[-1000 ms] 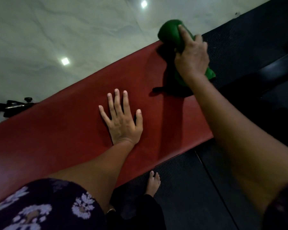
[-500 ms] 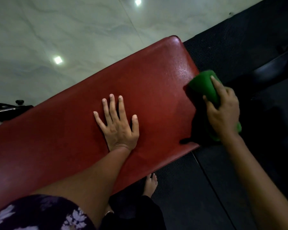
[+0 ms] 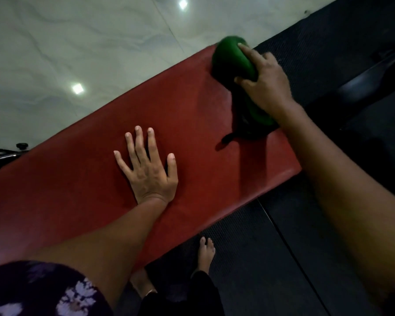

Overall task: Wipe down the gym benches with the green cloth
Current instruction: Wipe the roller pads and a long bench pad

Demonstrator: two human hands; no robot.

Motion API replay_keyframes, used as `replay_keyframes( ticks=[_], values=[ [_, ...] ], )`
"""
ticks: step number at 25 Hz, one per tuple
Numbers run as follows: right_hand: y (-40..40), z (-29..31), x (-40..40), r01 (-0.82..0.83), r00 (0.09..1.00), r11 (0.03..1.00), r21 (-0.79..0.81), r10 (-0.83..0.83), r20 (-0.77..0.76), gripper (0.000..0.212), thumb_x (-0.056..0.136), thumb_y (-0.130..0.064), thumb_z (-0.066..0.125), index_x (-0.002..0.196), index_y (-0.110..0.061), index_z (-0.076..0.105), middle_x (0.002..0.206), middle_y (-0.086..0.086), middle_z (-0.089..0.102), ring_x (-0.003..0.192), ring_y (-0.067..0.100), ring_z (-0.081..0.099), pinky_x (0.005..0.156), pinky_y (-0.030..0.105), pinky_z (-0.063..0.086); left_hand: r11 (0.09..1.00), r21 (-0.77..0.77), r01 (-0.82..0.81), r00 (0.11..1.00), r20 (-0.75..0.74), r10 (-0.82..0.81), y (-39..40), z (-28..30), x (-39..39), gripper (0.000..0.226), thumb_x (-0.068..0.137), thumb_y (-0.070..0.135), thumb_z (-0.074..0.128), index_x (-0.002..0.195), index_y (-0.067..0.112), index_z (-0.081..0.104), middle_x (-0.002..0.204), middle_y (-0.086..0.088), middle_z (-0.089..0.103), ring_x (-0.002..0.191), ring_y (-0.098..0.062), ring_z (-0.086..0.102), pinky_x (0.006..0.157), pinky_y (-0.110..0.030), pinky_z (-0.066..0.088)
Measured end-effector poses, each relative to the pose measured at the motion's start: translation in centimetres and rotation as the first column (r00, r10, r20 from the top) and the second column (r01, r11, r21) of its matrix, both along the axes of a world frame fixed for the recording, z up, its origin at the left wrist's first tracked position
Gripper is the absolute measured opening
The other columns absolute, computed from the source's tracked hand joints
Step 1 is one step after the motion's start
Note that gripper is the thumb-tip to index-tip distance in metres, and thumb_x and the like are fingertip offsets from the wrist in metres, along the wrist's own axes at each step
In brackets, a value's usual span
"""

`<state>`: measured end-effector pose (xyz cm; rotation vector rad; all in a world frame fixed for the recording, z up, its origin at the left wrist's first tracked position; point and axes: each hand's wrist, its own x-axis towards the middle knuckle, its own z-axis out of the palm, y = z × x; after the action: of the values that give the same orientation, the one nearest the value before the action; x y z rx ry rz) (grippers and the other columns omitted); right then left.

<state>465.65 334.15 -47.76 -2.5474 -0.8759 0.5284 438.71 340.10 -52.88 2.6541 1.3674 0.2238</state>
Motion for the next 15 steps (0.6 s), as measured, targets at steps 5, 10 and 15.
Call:
replay_keyframes(
  ticks=[5, 10, 15],
  values=[
    [-9.4, -0.3, -2.7, 0.159, 0.987, 0.987, 0.022, -0.159, -0.014, 0.059, 0.089, -0.031, 0.06, 0.143, -0.034, 0.036, 0.114, 0.016, 0.048, 0.105, 0.03, 0.05, 0.084, 0.03, 0.037, 1.0, -0.013, -0.006, 1.0, 0.004, 0.007, 0.2, 0.1, 0.2, 0.065, 0.091, 0.044, 0.029, 0.147, 0.012, 0.027, 0.155, -0.012, 0.023, 0.144, -0.03, 0.015, 0.113, -0.056, 0.005],
    [-12.4, -0.7, -8.8, 0.484, 0.867, 0.874, 0.041, -0.485, 0.113, 0.059, 0.09, -0.031, 0.058, 0.144, -0.031, 0.035, 0.121, 0.019, 0.046, 0.106, 0.034, 0.048, 0.083, 0.035, 0.039, 1.0, -0.011, 0.004, 1.0, 0.004, -0.004, 0.1, 0.2, 0.3, 0.065, 0.092, 0.044, 0.029, 0.148, 0.012, 0.024, 0.155, -0.011, 0.021, 0.144, -0.03, 0.015, 0.113, -0.056, 0.004],
    [-12.1, -1.1, -17.3, 0.377, 0.895, 0.923, 0.075, -0.384, 0.228, 0.072, 0.08, -0.018, 0.061, 0.145, -0.031, 0.032, 0.122, 0.023, 0.045, 0.096, 0.036, 0.048, 0.074, 0.042, 0.047, 1.0, -0.02, 0.002, 1.0, 0.003, -0.002, -0.2, 0.2, 0.0, 0.065, 0.092, 0.045, 0.029, 0.148, 0.013, 0.024, 0.155, -0.011, 0.021, 0.145, -0.029, 0.014, 0.113, -0.055, 0.003]
  ],
)
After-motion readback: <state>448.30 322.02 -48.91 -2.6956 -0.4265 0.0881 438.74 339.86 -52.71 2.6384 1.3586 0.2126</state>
